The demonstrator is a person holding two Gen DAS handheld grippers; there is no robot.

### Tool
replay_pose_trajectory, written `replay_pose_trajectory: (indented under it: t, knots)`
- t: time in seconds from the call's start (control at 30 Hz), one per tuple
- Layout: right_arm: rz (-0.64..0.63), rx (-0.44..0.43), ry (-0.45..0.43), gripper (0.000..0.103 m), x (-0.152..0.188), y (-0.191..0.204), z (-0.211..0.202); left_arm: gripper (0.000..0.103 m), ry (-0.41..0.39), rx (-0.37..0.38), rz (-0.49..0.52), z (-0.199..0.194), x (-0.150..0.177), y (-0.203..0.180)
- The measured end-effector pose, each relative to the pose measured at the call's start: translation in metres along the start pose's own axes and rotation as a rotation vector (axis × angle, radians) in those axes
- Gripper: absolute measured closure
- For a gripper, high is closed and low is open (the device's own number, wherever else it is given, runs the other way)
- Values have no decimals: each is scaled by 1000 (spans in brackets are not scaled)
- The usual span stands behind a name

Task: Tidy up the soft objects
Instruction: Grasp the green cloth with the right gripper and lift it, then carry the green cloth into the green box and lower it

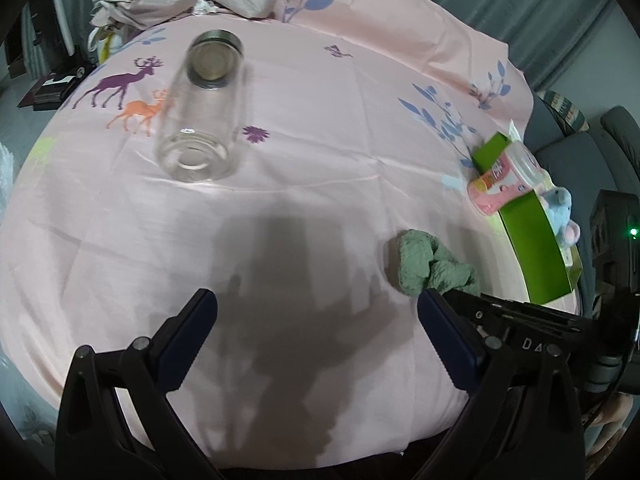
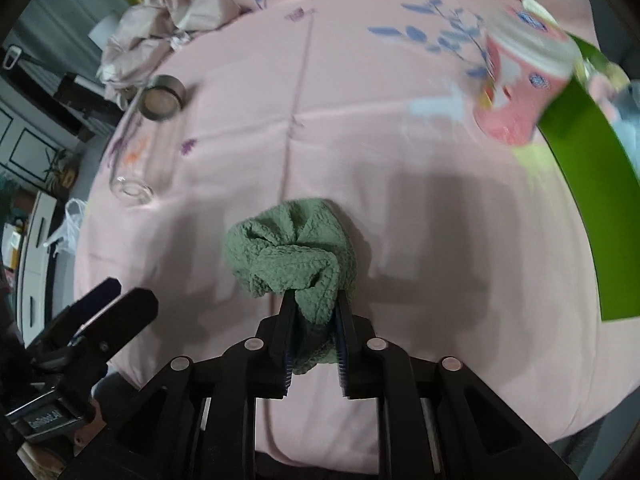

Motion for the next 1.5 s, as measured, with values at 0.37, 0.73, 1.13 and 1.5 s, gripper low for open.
replay_pose_trajectory:
  t: [0.37,0.73,1.13,1.5]
  knots:
    - [142,-157,-105,42,-18,-25,-35,22,49,108,55,22,4,-45]
    - [143,-209,20,49,-9,-13,14,46,122,145,103,56,9,-77]
    - [83,-249,10,67,-6,-4,12,73,113,161,172,53,8,-92]
    - [55,-269,-101,67,-7,2,-39,73,25,152,252,17,-7,-115]
Point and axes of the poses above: each gripper's, at about its wrist camera, not at the fingertips, and z roughly the way its jaws point, y to its left, x to its underside, the point moved 8 cm from there along z, roughly the way its jaws point, and after that the axes turned 9 degrees about z, right-handed, at the moved point
